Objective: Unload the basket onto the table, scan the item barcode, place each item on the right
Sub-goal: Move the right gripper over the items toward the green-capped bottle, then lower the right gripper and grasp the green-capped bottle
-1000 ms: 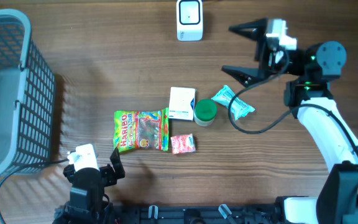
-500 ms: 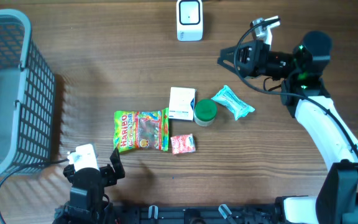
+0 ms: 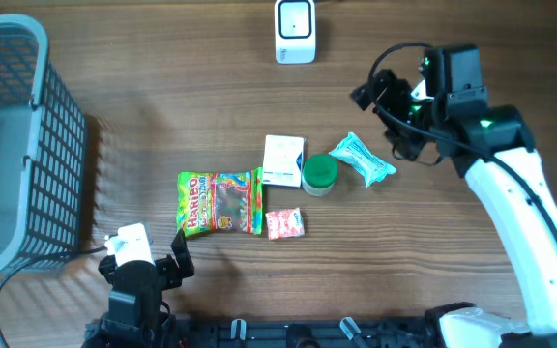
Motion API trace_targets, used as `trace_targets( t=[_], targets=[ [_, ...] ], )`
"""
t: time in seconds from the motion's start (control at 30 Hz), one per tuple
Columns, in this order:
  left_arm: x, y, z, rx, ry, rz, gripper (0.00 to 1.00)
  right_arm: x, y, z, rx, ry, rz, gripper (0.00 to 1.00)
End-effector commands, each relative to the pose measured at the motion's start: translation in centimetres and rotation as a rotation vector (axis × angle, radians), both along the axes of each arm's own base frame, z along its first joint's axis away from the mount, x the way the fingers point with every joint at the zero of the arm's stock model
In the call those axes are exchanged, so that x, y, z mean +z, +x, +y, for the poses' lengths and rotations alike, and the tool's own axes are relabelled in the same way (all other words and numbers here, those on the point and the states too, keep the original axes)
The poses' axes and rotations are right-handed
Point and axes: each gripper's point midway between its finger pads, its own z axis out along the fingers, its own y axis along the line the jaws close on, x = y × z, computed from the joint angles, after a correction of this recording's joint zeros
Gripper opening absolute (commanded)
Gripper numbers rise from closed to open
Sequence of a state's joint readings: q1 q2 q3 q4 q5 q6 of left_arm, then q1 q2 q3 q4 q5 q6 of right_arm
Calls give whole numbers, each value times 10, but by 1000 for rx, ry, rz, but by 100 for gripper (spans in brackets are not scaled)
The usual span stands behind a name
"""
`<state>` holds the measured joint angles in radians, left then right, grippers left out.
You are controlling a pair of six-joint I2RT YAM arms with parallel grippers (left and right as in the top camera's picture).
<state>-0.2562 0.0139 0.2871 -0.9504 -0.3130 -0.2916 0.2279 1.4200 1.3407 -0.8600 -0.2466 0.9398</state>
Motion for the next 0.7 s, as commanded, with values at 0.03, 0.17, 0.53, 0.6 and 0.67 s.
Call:
trace_targets(
  t=[0.03,0.17,0.53,0.6,0.67],
  targets=[
    [2,0,-1,-5,-7,-9,100,9,7,3,421,-387,-243,100],
    [2,0,-1,-5,-7,-9,100,1,-12,18,874,-554,-364,100],
    [2,0,-1,-5,-7,-9,100,-92,-50,82,1493,-410,-304,100],
    [2,0,-1,-5,-7,-9,100,-114,-57,90,1538,-388,-239,100],
    [2,0,-1,-5,-7,-9,100,-131,-57,93,1569,-428,-193,100]
  ],
)
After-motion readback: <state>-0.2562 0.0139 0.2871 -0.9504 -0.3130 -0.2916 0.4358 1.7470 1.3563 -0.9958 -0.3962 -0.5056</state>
